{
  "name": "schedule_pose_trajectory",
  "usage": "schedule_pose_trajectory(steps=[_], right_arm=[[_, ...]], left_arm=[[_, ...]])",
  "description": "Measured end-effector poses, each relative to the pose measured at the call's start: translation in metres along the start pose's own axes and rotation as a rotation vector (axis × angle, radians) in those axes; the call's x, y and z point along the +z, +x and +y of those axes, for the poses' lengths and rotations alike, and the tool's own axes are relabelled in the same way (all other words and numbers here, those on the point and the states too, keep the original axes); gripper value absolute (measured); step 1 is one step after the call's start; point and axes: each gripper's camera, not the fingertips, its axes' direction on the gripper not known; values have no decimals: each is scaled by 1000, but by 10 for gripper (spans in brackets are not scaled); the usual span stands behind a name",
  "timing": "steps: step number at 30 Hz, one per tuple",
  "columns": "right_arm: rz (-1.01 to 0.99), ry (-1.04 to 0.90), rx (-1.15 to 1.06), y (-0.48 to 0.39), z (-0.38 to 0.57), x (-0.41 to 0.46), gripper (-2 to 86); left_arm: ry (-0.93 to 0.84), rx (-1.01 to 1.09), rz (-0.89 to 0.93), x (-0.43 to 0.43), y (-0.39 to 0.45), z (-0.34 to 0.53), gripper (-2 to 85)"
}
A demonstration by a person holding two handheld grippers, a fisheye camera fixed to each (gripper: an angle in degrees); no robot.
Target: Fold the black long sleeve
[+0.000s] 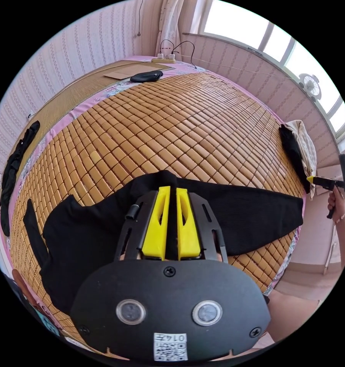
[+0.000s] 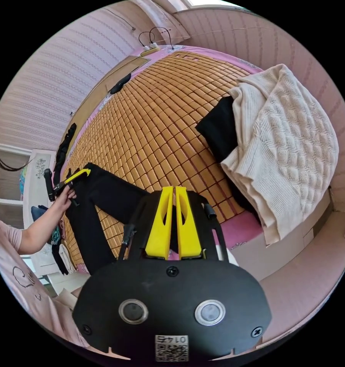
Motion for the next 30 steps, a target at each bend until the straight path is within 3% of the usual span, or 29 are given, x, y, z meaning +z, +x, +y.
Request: schedule_pose_trajectory(steps=[4, 6, 10, 12, 15, 16, 23, 30], right_arm=[[-10, -101, -43, -23, 20, 57, -2], [118, -97, -50, -31, 22, 81, -3], [218, -44, -107, -41, 22, 107, -3], [221, -43, -111, -40, 17, 114, -3], [548, 50, -23, -35, 9, 120, -3], [565, 31, -16, -28, 3, 129, -3], [503, 1, -24, -10, -14, 159, -2], [306, 2, -136, -68, -13, 191, -2]], left_arm=[[57, 1, -33, -17, 1, -2, 31], [70, -9, -65, -18, -2, -1, 37], [-66, -28, -93, 6, -9, 2, 42], [-36, -9, -93, 4, -7, 6, 41], [7, -4, -115, 0, -5, 4, 54], [20, -5, -106, 1, -5, 2, 55], [42, -46, -38, -1, -18, 3, 55], [255, -170, 13, -100, -61, 93, 57]])
